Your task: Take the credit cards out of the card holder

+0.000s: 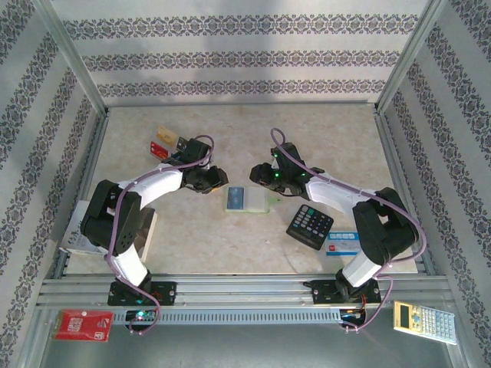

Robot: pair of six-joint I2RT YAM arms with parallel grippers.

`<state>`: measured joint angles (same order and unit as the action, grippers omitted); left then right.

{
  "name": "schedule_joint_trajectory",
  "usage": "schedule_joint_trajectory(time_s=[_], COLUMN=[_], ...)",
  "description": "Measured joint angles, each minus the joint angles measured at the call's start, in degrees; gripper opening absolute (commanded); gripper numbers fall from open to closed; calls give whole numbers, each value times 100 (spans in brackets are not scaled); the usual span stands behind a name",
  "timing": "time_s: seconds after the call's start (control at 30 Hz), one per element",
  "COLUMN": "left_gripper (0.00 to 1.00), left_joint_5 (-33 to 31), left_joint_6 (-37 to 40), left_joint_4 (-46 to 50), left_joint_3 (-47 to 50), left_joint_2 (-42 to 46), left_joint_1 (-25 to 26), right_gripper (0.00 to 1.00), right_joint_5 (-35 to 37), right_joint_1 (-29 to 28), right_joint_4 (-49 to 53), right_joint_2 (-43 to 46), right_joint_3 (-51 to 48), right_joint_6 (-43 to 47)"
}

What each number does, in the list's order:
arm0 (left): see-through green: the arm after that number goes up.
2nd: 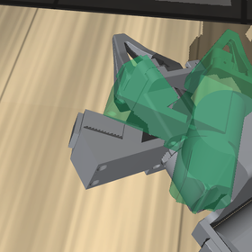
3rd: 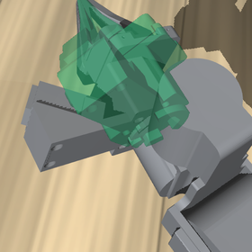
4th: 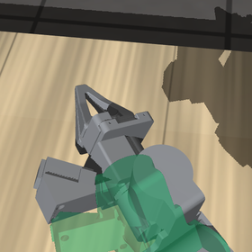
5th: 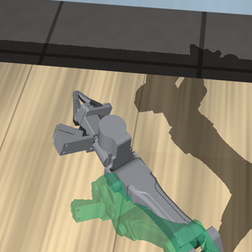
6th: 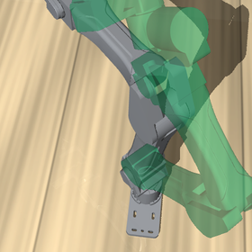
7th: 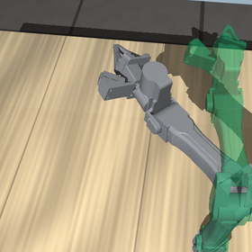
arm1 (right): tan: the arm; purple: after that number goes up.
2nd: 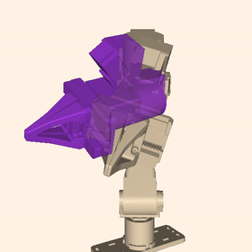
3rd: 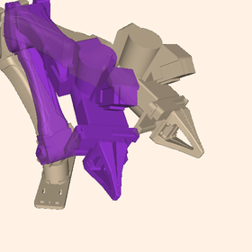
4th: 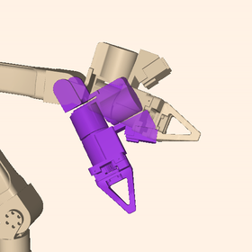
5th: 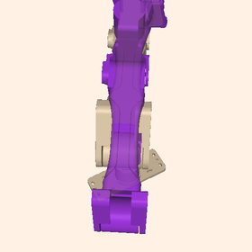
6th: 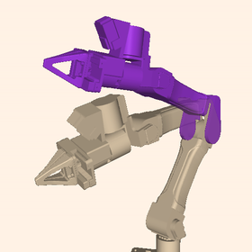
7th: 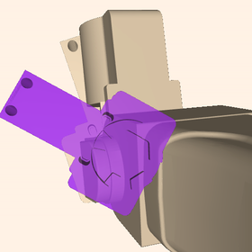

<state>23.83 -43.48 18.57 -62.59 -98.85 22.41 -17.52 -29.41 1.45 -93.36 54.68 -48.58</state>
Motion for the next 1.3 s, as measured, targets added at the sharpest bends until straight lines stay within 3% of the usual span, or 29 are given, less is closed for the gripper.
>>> schedule_joint_trajectory(time_s=[0.23,0.57,1.3], left_gripper=[29,23,27], left_joint_5=[-37,-42,-452], left_joint_6=[260,446,960], left_joint_4=[378,516,1412], left_joint_3=[-92,-560,-1419], left_joint_2=[-245,-715,-1445], left_joint_1=[26,343,627], right_gripper=[32,26,13], right_joint_5=[-291,-391,-472], right_joint_1=[-164,-376,-343], right_joint_4=[-127,-129,-122], right_joint_2=[-396,-743,-1172], right_joint_3=[0,2,197], right_joint_6=[-289,-470,-509])
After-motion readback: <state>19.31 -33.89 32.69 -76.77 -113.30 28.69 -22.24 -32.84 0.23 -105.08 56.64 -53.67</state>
